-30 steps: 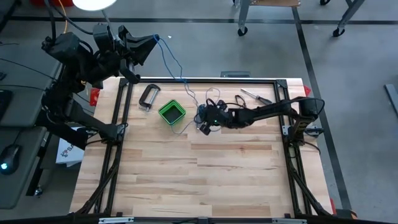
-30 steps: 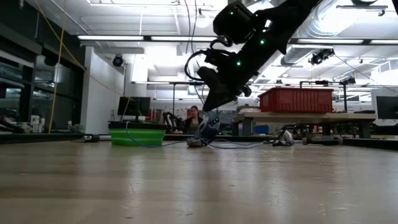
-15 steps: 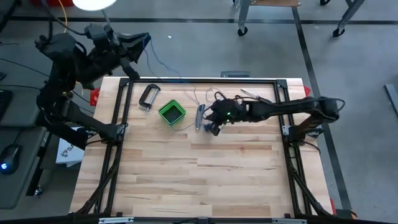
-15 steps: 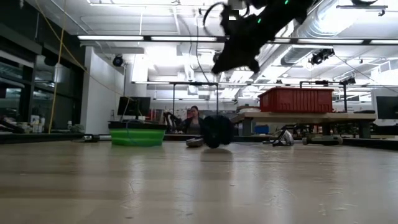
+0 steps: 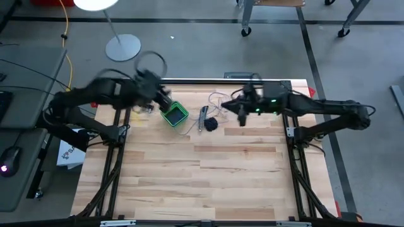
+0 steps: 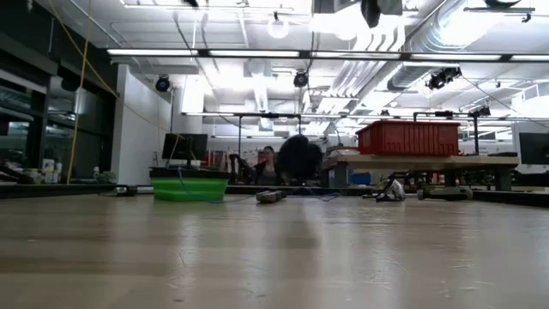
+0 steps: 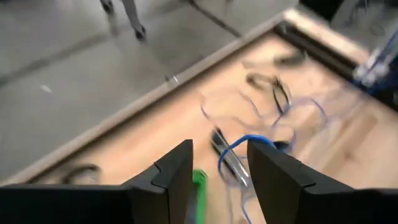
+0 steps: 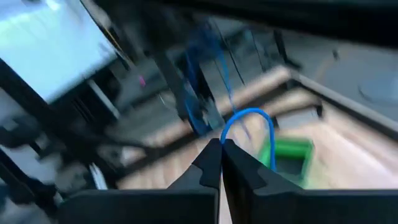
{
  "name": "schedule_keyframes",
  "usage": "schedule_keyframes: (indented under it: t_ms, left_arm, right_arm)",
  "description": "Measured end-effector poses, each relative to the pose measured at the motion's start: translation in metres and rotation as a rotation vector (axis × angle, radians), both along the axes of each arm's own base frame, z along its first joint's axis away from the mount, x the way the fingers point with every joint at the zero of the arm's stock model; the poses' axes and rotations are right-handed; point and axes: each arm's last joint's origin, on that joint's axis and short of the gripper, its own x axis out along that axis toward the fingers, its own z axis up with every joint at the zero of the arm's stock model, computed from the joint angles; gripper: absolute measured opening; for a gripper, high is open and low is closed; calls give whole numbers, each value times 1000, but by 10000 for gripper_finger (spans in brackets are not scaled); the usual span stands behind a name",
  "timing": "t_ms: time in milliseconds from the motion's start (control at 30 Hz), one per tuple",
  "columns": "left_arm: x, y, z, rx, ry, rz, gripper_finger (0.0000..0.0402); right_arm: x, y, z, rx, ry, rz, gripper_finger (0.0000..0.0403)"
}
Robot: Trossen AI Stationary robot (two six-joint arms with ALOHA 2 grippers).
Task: Coil cords
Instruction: Uncoil the blue wire from the spool
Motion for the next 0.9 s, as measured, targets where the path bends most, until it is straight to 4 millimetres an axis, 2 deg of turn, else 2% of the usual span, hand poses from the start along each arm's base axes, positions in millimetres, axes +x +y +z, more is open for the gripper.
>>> schedule_keyframes:
  t_ms: [133, 267, 400, 500, 667, 900]
  left_arm:
    - [27, -3, -57, -129, -52, -56, 150]
    - [43, -5, -102, -230, -170, -99, 150]
    - [44, -6, -140, -312, -217, -66, 150]
    - [39, -6, -161, -358, -208, -17, 150]
    - [38, -8, -176, -444, -240, -22, 150]
    - [54, -5, -150, -415, -535, -124, 150]
  right_arm:
    - [-16, 2, 21, -2, -137, -4, 0]
    - [-30, 4, 42, -17, -302, 2, 0]
    - [-41, 9, 66, -51, -429, 16, 0]
    - [-48, 13, 90, -112, -495, 29, 0]
    - [-56, 18, 128, -214, -563, 37, 0]
    - [-61, 22, 174, -331, -620, 52, 0]
